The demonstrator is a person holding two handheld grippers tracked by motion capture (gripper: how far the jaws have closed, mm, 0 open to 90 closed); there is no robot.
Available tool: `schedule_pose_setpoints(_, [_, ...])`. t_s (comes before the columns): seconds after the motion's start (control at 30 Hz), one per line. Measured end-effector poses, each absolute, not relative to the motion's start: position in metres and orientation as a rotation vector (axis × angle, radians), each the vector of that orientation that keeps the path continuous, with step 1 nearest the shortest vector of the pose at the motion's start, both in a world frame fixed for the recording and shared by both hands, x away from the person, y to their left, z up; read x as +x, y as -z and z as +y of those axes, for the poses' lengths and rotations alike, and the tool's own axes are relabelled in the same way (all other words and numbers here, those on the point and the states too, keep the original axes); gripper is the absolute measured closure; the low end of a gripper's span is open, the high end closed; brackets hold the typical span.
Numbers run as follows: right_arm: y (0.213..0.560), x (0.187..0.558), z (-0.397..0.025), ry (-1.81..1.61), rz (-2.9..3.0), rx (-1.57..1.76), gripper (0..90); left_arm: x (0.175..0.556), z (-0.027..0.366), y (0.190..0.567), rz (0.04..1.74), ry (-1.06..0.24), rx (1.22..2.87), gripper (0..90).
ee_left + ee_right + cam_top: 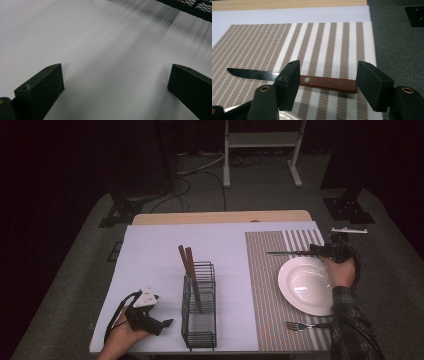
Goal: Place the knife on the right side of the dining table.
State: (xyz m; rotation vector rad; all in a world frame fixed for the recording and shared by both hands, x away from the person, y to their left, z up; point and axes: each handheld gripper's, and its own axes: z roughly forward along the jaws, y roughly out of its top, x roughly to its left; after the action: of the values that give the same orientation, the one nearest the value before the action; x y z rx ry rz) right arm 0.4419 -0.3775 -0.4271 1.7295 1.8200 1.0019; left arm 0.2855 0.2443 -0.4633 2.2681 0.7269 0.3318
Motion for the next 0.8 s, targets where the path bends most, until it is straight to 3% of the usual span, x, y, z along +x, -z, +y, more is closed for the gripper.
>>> schedule_pose_setpoints(0.23, [0.420, 0.437, -0.367, -1.041, 1.858, 1.689, 28.5, 0.285, 0.244, 0.463, 0.727, -0.332, 2.268, 0.0])
schedule_pose_setpoints(0.5, [0.411, 0.423, -0.350, -1.060, 1.933, 1.609, 13.8, 0.285, 0.244, 0.463, 0.726, -0.333, 2.269, 0.0])
schedule_pose_setpoints(0.8, [0.402, 0.399, -0.326, -1.048, 1.998, 1.498, 9.9, 0.285, 0.244, 0.463, 0.727, -0.331, 2.269, 0.0])
